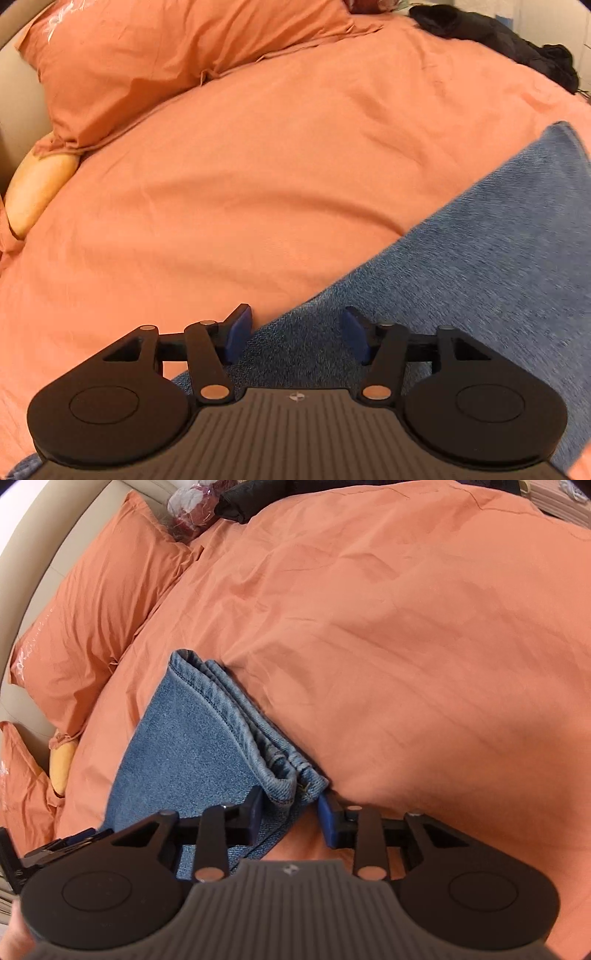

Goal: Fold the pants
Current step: 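Lift the hems with the right gripper and fold them toward the waistband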

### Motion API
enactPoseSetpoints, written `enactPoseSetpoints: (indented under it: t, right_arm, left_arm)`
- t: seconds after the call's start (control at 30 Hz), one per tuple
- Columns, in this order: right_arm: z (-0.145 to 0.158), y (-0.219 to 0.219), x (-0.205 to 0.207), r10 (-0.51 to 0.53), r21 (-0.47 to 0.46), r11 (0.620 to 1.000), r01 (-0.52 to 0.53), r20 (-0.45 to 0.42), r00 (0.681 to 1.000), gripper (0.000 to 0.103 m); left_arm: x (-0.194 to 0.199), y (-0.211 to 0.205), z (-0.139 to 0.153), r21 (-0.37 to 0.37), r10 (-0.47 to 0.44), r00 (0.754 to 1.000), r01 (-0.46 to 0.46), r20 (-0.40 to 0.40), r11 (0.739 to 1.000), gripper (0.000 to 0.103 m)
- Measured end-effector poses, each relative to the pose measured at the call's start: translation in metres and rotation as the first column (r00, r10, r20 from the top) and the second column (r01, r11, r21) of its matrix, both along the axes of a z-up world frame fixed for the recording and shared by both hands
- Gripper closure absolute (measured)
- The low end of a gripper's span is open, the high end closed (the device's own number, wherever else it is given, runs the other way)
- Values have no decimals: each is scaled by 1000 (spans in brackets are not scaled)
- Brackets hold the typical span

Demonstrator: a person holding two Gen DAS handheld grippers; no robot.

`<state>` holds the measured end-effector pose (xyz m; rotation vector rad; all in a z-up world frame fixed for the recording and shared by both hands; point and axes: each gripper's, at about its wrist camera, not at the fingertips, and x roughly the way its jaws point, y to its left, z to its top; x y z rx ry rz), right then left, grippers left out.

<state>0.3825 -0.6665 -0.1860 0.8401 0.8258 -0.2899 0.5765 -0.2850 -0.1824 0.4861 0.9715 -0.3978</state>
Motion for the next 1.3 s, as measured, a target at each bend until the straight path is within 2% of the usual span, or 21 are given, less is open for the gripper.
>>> enactPoseSetpoints:
  t: [0.03, 0.1, 0.17, 0.2, 0.23, 0.37, 0.43, 0.5, 0.57, 0.67, 0.73, 0.83, 0.97, 1.1, 1.3]
  right_arm:
    - [1, 1, -1, -5, -7, 1000, 5, 1, 1000, 76]
    - [2, 2, -3, -15, -7, 1000, 15, 11, 1000, 80]
    - [6, 1, -7, -32, 11, 999, 31, 32, 999, 84]
    - [10, 2, -10, -31, 11, 999, 31, 48, 998, 86]
    - [16, 3, -12, -26, 3, 1000, 26, 68, 997, 88]
    - [49, 14, -15, 17, -62, 998, -9, 140, 990, 91]
    - [68, 22, -15, 43, -95, 995, -26, 178, 983, 92]
    - [87, 34, -14, 79, -137, 989, -51, 203, 976, 92]
    - [105, 49, -11, 123, -186, 979, -81, 225, 967, 93]
    - [134, 74, -7, 196, -268, 955, -129, 244, 950, 93]
    - [154, 91, -7, 243, -299, 941, -161, 261, 934, 93]
    - [184, 125, -8, 328, -369, 903, -220, 263, 907, 93]
    - [214, 185, -6, 441, -459, 836, -301, 235, 866, 94]
    - [231, 254, -3, 548, -549, 747, -374, 190, 815, 94]
    - [224, 365, 5, 668, -610, 628, -483, 104, 737, 94]
  left_arm:
    - [-6, 1, 5, 5, 0, 1000, 0, -3, 1000, 55]
    - [-23, 4, 15, -18, -24, 999, 24, -38, 1000, 56]
    - [-47, 6, 23, -62, -92, 993, 87, -77, 994, 59]
    - [-58, 7, 25, -91, -121, 986, 111, -113, 990, 65]
    - [-71, 7, 26, -112, -150, 979, 135, -138, 985, 65]
    - [-116, -3, 11, -48, -233, 960, 229, -154, 972, 68]
    - [-120, -4, 2, -50, -225, 962, 219, -156, 974, 73]
    - [-117, -2, -6, -89, -176, 966, 162, -188, 983, 73]
    - [-115, -1, -11, -98, -161, 968, 144, -191, 985, 73]
    - [-113, 3, -5, -109, -143, 969, 122, -204, 986, 73]
    - [-113, 11, 5, -146, -135, 964, 104, -228, 984, 71]
    - [-130, 33, 21, -184, -167, 956, 123, -241, 975, 70]
    - [-163, 72, 41, -154, -189, 965, 162, -181, 975, 67]
    - [-181, 126, 63, -142, -145, 981, 127, -125, 982, 64]
    - [-201, 213, 85, -151, -15, 998, 6, -58, 988, 63]
